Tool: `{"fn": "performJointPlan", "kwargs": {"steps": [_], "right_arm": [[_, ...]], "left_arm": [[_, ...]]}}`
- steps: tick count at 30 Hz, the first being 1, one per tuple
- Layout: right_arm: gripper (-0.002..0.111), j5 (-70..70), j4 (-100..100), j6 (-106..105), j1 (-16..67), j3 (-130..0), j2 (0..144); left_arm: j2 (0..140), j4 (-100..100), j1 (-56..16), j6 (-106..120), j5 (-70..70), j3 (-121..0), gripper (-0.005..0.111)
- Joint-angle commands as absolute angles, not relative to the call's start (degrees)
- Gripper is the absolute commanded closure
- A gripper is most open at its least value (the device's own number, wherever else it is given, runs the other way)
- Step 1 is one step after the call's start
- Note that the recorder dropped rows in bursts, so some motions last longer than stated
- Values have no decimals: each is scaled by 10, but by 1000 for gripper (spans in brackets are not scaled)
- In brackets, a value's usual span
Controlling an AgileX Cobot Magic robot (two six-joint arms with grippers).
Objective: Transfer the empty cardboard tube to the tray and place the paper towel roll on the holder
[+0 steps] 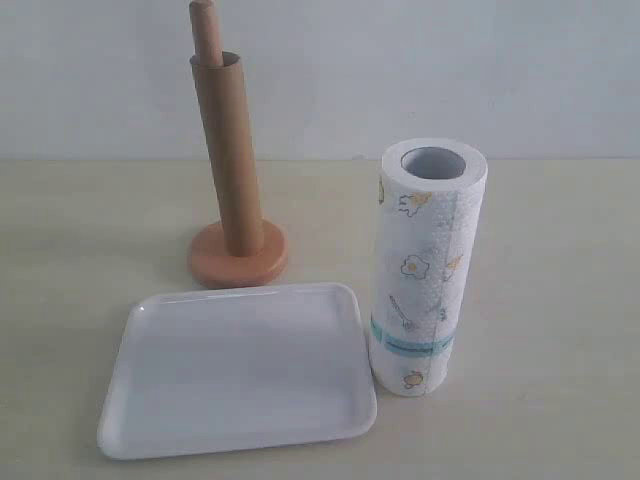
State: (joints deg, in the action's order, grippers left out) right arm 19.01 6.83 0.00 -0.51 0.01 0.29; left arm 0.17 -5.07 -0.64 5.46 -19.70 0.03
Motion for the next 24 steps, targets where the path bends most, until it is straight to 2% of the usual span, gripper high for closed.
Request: {"fn": "performJointPlan", "kwargs": {"steps": [1,13,16,19,22,24], "right_arm": [[109,186,69,0,-8,0,0],[109,186,69,0,-8,0,0],[109,186,69,0,-8,0,0],[109,186,69,0,-8,0,0],[109,186,69,0,-8,0,0],[109,186,69,0,-8,0,0]], "left_arm": [[0,-55,-5,54,-189,0,103],[0,-171,-5,52,-22,-152,103],[0,-195,-5,-7,98,-154,103],[0,-203,-5,-162,216,-154,103],[36,-142,-5,-197,375,-159,103],[126,-53,-5,-217,343,-202,103]]}}
